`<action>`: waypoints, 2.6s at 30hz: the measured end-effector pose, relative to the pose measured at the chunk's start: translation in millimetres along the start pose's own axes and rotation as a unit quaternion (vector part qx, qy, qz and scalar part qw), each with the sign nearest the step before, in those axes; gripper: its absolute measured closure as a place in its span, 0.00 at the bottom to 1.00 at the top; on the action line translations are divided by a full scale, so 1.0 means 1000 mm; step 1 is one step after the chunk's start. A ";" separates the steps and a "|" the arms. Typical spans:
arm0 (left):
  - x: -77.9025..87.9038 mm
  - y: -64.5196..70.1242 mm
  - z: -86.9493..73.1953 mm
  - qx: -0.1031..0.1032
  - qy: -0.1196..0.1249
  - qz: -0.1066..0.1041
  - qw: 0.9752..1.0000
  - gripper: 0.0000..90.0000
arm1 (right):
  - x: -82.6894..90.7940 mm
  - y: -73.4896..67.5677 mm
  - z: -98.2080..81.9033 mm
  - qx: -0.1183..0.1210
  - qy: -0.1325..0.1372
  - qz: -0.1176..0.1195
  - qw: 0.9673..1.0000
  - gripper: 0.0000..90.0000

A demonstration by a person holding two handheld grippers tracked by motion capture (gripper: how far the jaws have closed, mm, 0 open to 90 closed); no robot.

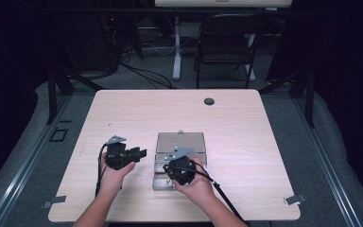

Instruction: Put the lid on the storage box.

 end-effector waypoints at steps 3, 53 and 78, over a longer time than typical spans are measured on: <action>0.000 0.000 0.000 -0.001 -0.001 0.000 1.000 0.65 | -0.002 -0.001 0.000 -0.002 0.001 0.001 1.000 0.98; 0.000 0.000 0.000 -0.001 0.000 -0.001 1.000 0.65 | -0.040 -0.015 -0.015 0.011 -0.040 0.013 0.999 0.98; 0.000 0.000 0.000 0.000 0.001 0.003 1.000 0.63 | -0.018 -0.003 -0.011 -0.002 -0.016 0.006 1.000 0.72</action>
Point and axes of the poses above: each handheld gripper's, and its own axes: x roughly backward along the jaws, z roughly out of its top, y roughly to its right, the point moved 6 cm from there along -x, roughly forward along the jaws, and after that the axes turned 4 degrees about -x, right-handed, at the moved point
